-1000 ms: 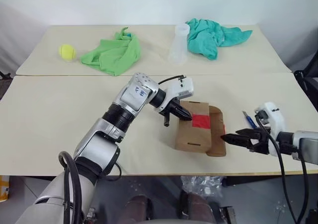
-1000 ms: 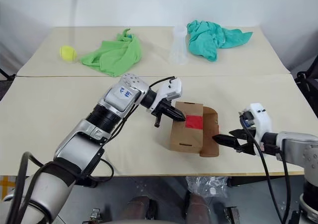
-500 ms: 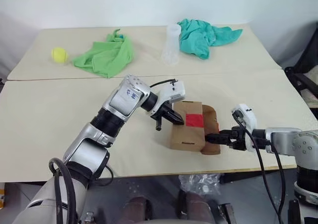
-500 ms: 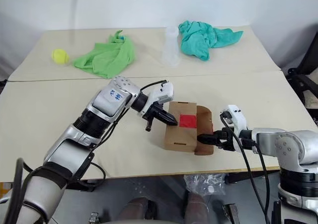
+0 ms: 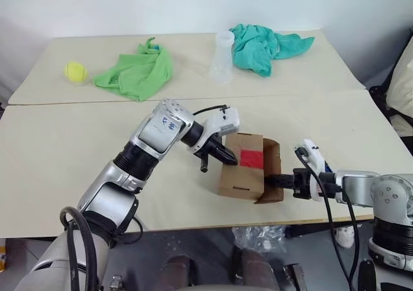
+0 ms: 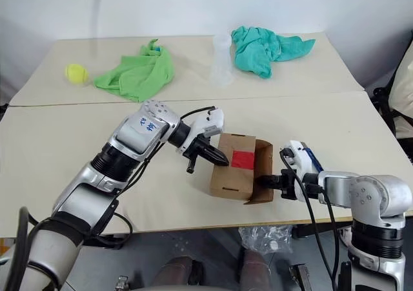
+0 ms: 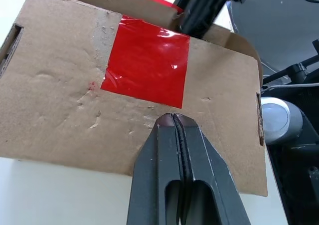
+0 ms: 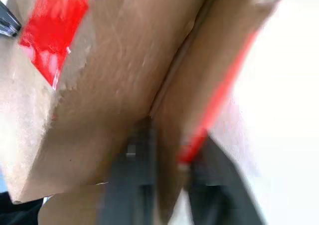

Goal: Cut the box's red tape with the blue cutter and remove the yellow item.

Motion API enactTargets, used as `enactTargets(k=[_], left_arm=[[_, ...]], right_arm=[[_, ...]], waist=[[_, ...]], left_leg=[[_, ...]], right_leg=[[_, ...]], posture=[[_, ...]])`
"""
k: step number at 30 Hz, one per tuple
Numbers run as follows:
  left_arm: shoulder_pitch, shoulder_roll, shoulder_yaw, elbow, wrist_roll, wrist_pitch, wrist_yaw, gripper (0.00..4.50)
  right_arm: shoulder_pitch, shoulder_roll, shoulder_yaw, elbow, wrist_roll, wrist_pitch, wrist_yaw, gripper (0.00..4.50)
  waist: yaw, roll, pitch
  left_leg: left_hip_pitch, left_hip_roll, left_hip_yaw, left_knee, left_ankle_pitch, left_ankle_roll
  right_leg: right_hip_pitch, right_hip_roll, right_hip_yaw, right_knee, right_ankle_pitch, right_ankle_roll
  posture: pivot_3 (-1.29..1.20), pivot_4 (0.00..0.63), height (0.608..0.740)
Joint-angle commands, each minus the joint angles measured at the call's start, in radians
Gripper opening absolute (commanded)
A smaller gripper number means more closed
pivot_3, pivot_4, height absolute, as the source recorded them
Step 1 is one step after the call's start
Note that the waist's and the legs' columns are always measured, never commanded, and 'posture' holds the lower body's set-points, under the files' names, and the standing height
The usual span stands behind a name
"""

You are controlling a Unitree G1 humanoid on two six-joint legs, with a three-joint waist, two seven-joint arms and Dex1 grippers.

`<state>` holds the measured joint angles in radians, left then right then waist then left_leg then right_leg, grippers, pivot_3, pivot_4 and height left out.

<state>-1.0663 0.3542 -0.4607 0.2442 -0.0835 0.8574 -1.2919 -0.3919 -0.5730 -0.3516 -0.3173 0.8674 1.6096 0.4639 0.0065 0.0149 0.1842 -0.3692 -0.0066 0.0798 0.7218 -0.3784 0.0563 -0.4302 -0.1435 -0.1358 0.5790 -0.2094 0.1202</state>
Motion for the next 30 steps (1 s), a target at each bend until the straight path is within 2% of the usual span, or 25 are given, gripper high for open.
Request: enactTargets(k=[1,12,20,24,30], left_arm=[[0.030,0.005,-0.034,-0.003,0.000,0.014,0.014,0.00],[0.030,-0.051,-0.002,0.054,-0.011,-0.031,0.085,0.00],[0.014,-0.124,0.043,0.125,-0.015,-0.080,0.145,0.00],[0.007,-0.148,0.050,0.160,-0.012,-0.105,0.160,0.00],[-0.012,-0.184,0.076,0.233,-0.007,-0.154,0.193,0.00]], right_arm=[[0.007,-0.036,-0.108,-0.080,0.121,0.005,-0.081,0.06],[-0.040,-0.172,-0.204,-0.099,0.553,-0.002,-0.458,0.06],[0.084,-0.473,-0.040,-0.116,1.067,-0.384,-0.854,0.06],[0.143,-0.551,-0.002,-0.154,1.105,-0.495,-0.885,0.06],[0.139,-0.650,0.000,-0.196,1.105,-0.596,-0.868,0.06]], waist=[[0.005,0.000,0.000],[0.023,0.000,0.000],[0.027,0.000,0.000],[0.032,-0.001,0.001],[0.049,-0.001,0.001]], left_leg=[[0.000,0.000,0.000,0.000,0.000,0.000],[-0.001,-0.002,0.000,0.000,0.000,0.001],[-0.001,-0.003,0.000,0.000,0.000,0.002],[-0.001,-0.003,0.001,0.000,0.000,0.003],[-0.003,-0.003,0.003,0.000,0.000,0.007]], right_leg=[[0.000,0.000,0.000,0.000,0.000,0.000],[0.000,-0.004,0.000,-0.002,0.000,0.001],[0.001,-0.004,-0.001,-0.005,0.001,0.002],[0.002,-0.004,-0.001,-0.007,0.002,0.004],[0.003,-0.004,0.001,-0.013,0.004,0.006]], posture=[[0.00,0.150,0.740],[0.00,0.150,0.740],[0.00,0.150,0.740],[0.00,0.150,0.740],[0.00,0.150,0.740]])
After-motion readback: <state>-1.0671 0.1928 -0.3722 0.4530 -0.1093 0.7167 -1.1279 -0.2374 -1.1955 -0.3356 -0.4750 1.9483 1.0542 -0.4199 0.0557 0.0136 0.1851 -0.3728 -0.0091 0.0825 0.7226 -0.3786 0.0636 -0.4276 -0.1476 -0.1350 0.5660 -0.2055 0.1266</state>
